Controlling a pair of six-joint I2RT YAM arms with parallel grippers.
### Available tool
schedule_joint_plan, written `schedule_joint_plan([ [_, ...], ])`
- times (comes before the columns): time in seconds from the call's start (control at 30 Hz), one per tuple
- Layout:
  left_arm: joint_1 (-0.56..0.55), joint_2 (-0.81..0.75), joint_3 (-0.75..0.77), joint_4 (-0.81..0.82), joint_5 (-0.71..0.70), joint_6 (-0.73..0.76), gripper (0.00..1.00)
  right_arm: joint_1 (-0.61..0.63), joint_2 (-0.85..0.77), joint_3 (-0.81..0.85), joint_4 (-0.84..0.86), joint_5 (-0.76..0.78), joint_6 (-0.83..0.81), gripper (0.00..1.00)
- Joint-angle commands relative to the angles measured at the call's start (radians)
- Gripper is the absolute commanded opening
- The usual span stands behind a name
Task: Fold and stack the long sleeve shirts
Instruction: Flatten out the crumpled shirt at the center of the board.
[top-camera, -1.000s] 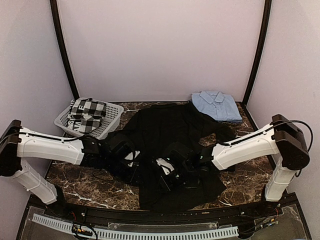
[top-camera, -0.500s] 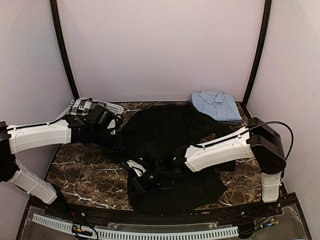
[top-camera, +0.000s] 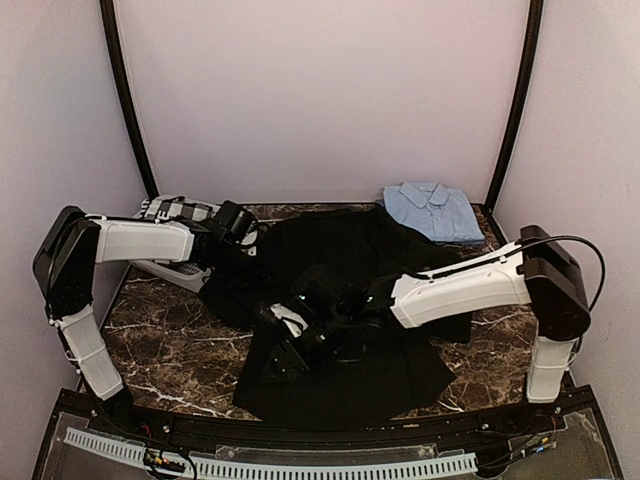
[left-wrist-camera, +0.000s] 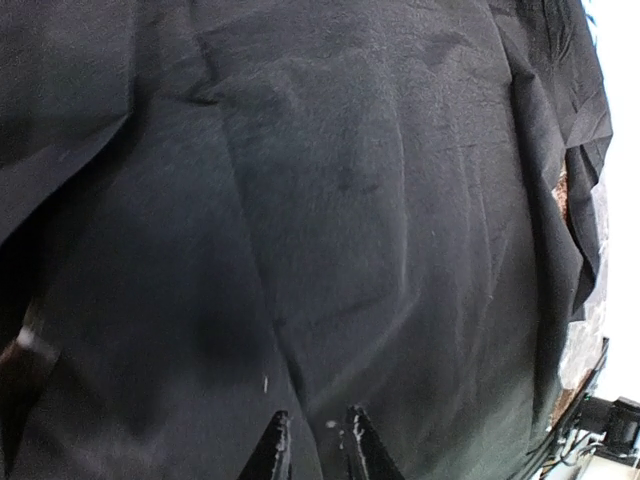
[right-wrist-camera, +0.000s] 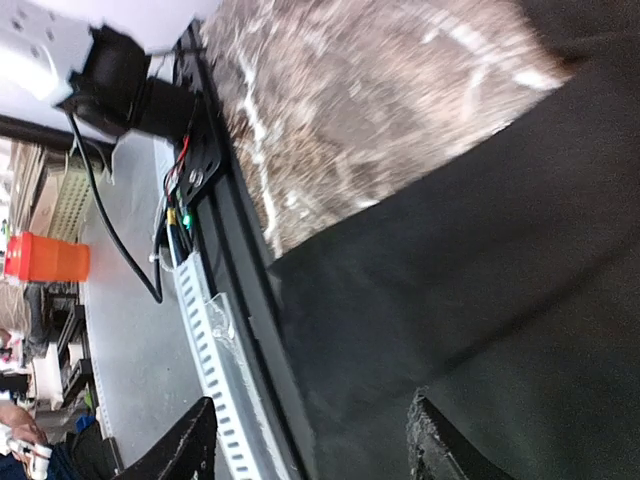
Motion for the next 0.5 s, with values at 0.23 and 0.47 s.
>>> schedule_joint_plan([
  [0.23,0.069,0.119,0.056,0.007,-0.128,0.021,0.15,-0.294,-0.145,-0.269,0.134,0.180,0.091,0.63],
  [0.47,0.119,0.129,0.005,-0.032,-0.152,0.035,0.14,-0.350,-0.119,-0.317,0.061,0.345,0.084,0.61],
])
